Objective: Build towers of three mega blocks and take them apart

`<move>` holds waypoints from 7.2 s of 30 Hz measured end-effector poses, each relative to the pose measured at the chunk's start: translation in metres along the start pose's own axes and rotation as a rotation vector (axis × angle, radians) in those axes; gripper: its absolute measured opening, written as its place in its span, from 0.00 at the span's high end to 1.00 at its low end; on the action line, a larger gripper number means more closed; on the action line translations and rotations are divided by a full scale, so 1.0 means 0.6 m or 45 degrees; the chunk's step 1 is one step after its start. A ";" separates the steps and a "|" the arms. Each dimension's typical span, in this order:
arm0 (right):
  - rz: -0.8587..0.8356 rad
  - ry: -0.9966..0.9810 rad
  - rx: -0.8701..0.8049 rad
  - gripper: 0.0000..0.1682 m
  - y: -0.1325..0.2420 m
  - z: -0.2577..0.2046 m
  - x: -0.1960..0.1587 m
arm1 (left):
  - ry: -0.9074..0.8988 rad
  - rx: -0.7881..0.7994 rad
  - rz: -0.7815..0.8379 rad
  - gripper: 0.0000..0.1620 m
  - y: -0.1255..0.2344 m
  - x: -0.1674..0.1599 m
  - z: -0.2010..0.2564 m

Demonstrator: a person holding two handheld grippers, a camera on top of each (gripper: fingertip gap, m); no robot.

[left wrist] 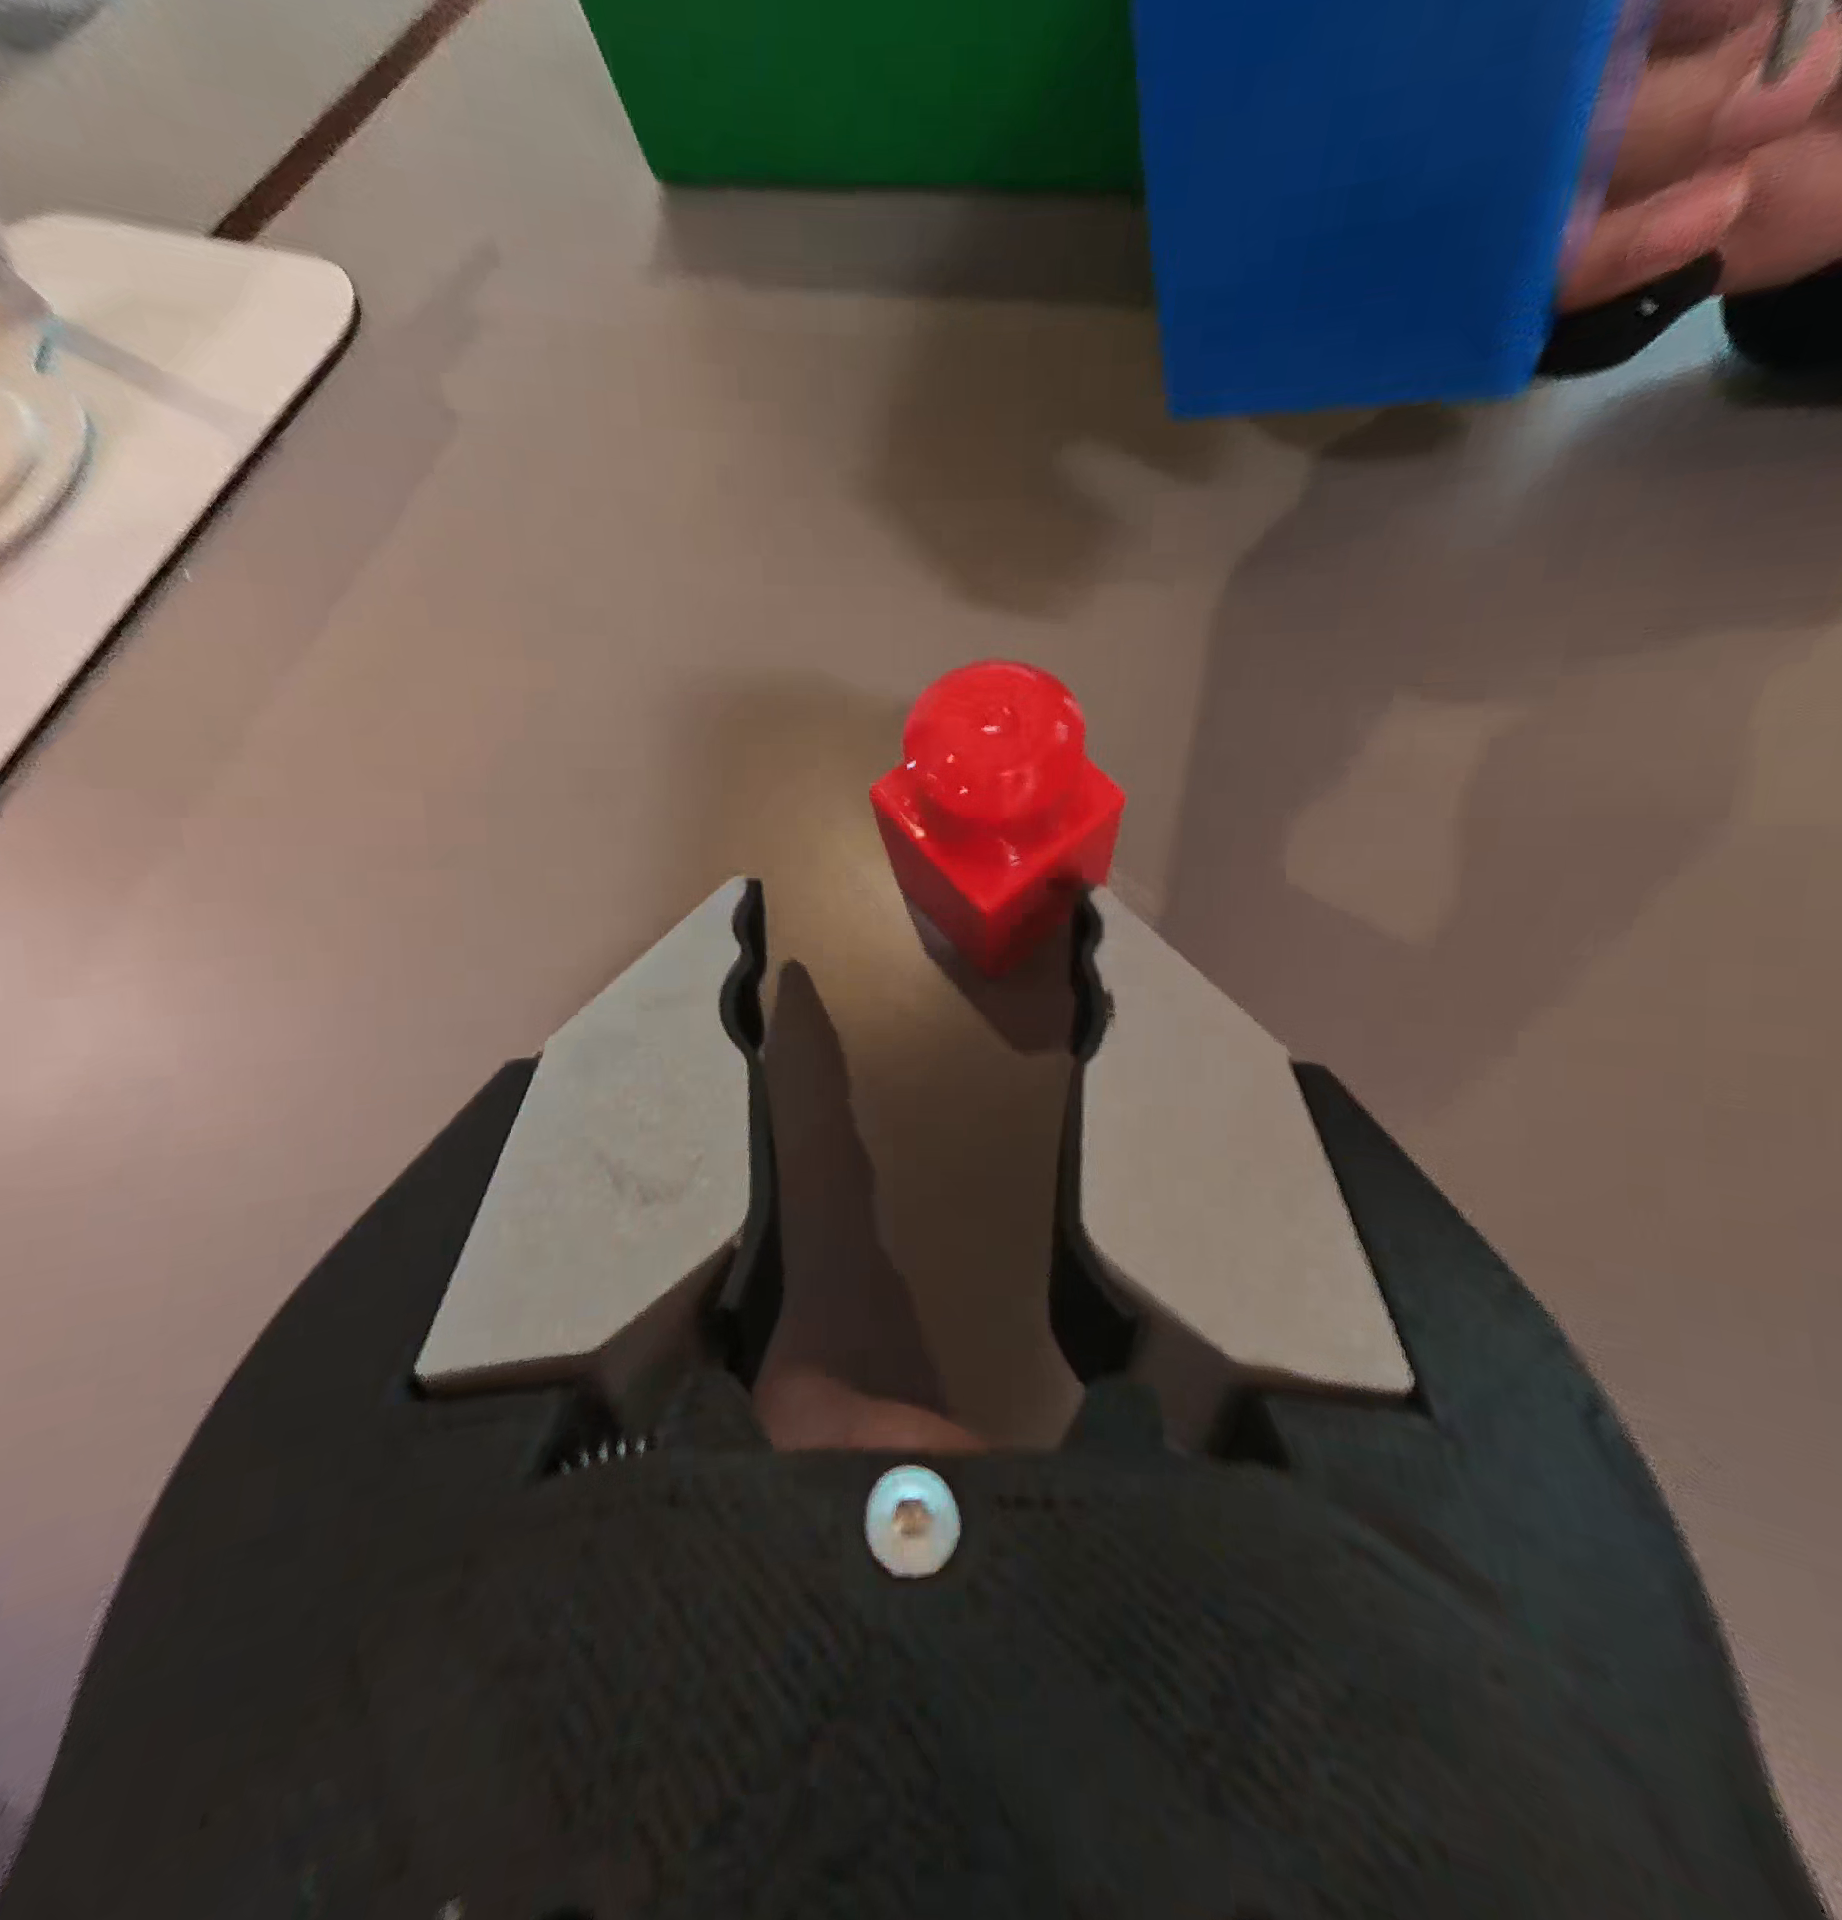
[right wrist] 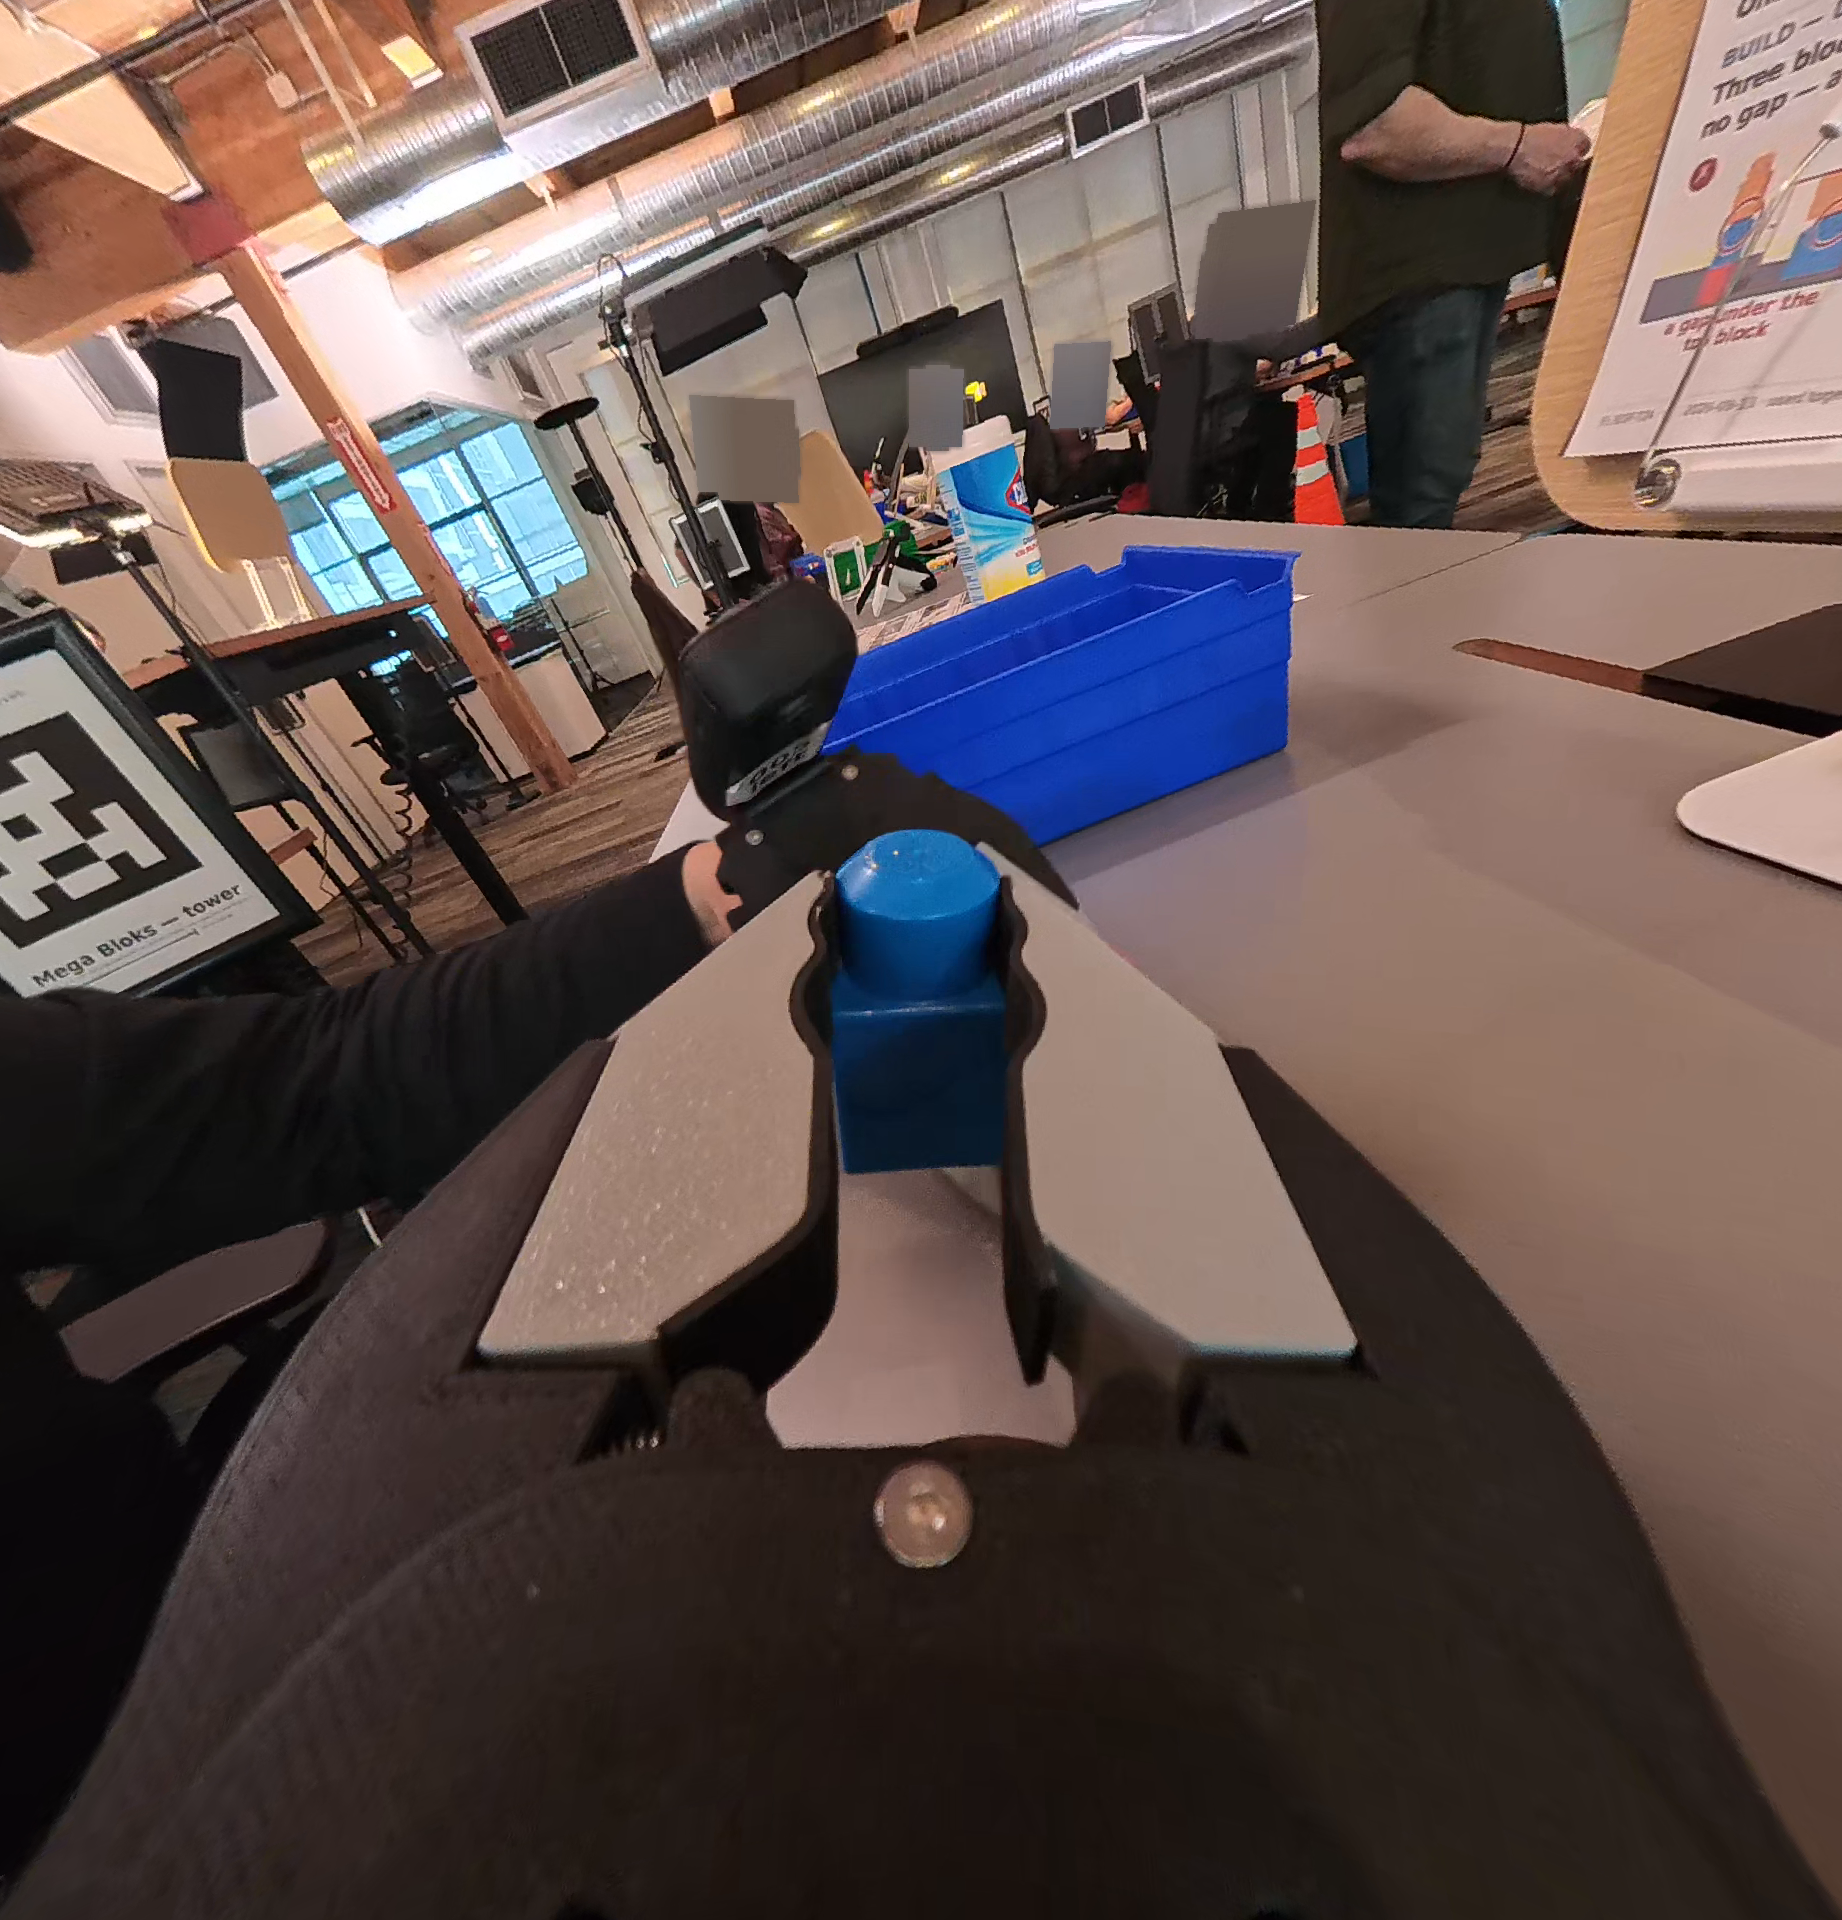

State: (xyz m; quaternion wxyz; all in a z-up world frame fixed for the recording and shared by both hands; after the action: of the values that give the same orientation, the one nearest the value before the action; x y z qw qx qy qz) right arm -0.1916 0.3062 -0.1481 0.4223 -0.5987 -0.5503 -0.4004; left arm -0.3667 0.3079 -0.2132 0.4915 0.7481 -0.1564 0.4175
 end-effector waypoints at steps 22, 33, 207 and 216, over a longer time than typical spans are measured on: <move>0.022 -0.016 0.010 0.84 0.008 0.004 0.006 | 0.029 -0.081 -0.018 0.71 0.016 -0.001 0.026; 0.013 -0.020 0.045 0.84 0.002 0.000 0.005 | -0.119 -0.054 -0.034 0.62 -0.020 0.013 0.042; -0.117 0.246 -0.061 0.75 -0.010 -0.024 0.004 | 0.942 1.013 -1.002 0.68 0.363 -0.291 -0.243; -0.124 0.243 -0.060 0.75 -0.009 -0.023 0.003 | 0.816 1.025 -0.870 0.77 0.392 -0.256 -0.239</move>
State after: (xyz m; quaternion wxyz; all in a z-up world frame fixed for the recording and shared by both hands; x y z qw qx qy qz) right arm -0.1971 0.2940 -0.1415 0.4388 -0.5401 -0.5264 -0.4886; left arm -0.6784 0.2946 -0.1665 0.2992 0.7201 0.4174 0.4667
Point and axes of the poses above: each gripper's, where its closed fingertips meet, y back along the fingers, x out of its top, z = x × y across the jaws, the point moved 9 cm from there along y, back along the fingers, and after that the axes turned 6 degrees about x, right-handed, at the moved point
